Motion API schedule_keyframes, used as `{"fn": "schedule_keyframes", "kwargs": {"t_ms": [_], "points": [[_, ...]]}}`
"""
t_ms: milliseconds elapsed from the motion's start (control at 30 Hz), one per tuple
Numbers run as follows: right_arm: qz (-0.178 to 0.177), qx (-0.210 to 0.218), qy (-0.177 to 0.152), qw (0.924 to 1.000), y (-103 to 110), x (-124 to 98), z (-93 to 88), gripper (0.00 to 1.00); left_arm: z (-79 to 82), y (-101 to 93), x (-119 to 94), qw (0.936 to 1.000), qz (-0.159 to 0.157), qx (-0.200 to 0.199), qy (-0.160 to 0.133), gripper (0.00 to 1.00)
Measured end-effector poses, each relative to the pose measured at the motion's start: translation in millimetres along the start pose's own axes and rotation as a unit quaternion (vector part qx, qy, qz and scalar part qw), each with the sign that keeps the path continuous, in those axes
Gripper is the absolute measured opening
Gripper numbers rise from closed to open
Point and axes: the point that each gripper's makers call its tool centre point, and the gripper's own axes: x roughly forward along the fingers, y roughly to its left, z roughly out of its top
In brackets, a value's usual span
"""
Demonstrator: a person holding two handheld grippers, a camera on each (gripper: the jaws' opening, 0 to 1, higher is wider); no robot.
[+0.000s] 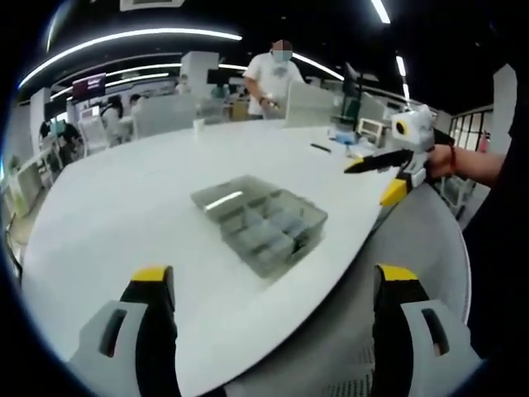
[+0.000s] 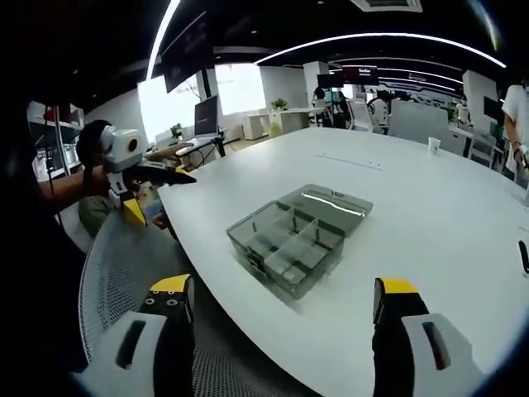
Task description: Insert the divider into the dual guide fixture by aligning both edges with the guide slots and pushing it downward to the bottom, including one-sided entry, uneven engagement, binding, and posture correction.
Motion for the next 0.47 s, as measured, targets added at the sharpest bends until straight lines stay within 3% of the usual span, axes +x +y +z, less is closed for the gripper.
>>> {"fn": "schedule_keyframes", "kwargs": {"t_ms": [467], "points": [[0.000,-0.007,0.006,1.0000,3.2,-0.5,1.6,0.88,-2.6,-1.1,-5.2,1.0000,0.005,0.005,0.003,0.99]]}}
